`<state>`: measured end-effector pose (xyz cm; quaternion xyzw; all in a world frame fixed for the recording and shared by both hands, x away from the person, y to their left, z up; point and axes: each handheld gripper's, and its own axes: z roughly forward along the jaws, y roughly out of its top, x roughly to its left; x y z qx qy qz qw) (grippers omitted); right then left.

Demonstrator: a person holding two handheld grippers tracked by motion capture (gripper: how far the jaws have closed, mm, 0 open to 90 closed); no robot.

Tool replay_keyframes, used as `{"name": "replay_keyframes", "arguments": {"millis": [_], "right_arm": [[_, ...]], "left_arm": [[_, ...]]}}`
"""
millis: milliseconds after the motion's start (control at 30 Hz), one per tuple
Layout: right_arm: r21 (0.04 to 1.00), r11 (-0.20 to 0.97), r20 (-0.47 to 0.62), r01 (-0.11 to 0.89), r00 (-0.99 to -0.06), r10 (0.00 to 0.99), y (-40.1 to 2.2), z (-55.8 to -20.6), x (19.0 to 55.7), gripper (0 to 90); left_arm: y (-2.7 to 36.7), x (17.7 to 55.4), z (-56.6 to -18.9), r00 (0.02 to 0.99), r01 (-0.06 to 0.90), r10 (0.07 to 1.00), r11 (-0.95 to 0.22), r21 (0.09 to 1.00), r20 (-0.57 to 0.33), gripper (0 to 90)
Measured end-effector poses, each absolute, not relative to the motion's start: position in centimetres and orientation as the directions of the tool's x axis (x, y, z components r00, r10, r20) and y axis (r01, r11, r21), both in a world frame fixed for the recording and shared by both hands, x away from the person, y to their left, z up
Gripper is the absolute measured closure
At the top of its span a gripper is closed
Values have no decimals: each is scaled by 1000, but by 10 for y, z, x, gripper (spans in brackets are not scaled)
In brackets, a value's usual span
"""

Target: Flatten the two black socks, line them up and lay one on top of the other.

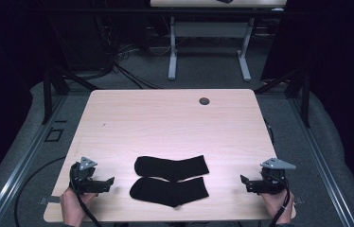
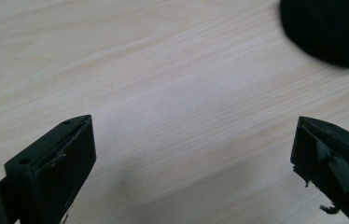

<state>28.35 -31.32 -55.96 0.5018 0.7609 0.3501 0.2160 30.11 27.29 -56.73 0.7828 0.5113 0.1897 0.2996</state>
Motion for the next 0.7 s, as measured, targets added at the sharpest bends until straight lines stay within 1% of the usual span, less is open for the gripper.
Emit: {"name": "replay_keyframes", "arguments": {"millis": [167, 333, 467, 500, 700], "right_arm": [[733, 244, 23, 635, -382, 924, -323, -574, 282, 0], [737, 247, 3, 630, -368, 930, -326, -585, 281, 0], [722, 258, 10, 642, -383, 924, -325, -589, 283, 0], [704, 274, 4, 655, -390, 921, -325, -590, 284, 0], [712, 275, 2, 646, -393, 920, -323, -590, 285, 0]], "left_arm": [[277, 299, -581, 387, 691, 922, -285, 664, -7, 2], [277, 299, -589, 376, 684, 927, -275, 676, -4, 1], [279, 297, -592, 371, 664, 929, -261, 701, -6, 0], [279, 297, -593, 371, 653, 929, -259, 712, -3, 0], [278, 297, -593, 364, 653, 931, -251, 715, -6, 0]]}}
